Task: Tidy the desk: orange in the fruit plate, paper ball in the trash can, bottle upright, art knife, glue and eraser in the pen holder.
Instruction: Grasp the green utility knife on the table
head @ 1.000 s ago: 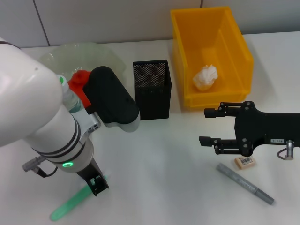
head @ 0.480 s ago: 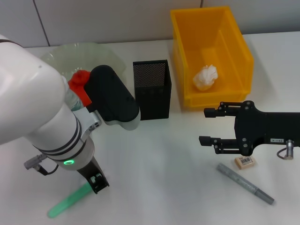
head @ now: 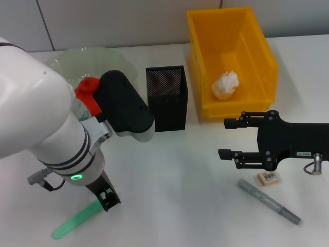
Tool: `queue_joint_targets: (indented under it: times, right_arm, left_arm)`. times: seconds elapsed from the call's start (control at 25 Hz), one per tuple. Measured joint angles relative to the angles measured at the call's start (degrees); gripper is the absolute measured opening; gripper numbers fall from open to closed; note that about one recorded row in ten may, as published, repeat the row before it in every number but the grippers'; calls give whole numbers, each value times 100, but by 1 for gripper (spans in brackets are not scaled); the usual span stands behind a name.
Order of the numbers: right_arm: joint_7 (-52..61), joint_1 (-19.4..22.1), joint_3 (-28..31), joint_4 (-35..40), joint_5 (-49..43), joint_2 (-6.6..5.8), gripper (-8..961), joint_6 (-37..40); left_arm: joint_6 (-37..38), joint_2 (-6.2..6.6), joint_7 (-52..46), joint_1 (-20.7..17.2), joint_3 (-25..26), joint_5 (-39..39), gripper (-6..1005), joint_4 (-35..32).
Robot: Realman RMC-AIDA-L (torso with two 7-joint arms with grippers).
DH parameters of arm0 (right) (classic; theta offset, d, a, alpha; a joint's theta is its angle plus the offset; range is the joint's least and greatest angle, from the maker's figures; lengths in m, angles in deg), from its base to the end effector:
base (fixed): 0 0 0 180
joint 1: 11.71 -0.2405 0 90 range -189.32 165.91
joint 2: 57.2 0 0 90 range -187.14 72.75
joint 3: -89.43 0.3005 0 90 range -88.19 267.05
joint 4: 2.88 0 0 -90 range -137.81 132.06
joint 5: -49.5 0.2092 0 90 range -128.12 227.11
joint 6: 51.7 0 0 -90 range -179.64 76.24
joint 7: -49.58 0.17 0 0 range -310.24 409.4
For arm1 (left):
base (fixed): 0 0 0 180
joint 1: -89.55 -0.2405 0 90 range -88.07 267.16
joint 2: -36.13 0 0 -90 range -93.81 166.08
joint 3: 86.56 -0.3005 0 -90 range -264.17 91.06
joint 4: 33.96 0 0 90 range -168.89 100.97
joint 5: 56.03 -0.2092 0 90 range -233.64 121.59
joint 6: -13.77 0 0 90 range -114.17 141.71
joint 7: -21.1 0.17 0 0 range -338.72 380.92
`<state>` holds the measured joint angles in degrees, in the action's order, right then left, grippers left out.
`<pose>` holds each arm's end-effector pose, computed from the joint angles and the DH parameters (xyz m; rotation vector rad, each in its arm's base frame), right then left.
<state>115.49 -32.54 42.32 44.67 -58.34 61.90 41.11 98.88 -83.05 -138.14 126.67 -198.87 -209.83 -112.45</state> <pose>0.3000 0.3205 -0.0265 -2.7300 0.2268 0.6361 -0.2009 0.3356 -0.1234 -2.6518 -0.5088 0.9057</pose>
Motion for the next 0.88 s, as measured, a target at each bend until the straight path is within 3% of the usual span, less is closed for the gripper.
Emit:
queue_joint_targets:
  times: [0.72, 0.88]
  right_arm:
    - [0, -18, 0, 0, 0, 0, 689, -64]
    - [-2, -35, 0, 0, 0, -5, 689, -106]
  left_arm:
    - [-32, 0, -4, 114, -16, -1, 198, 140]
    - [-37, 0, 4, 122, -45, -5, 141, 144]
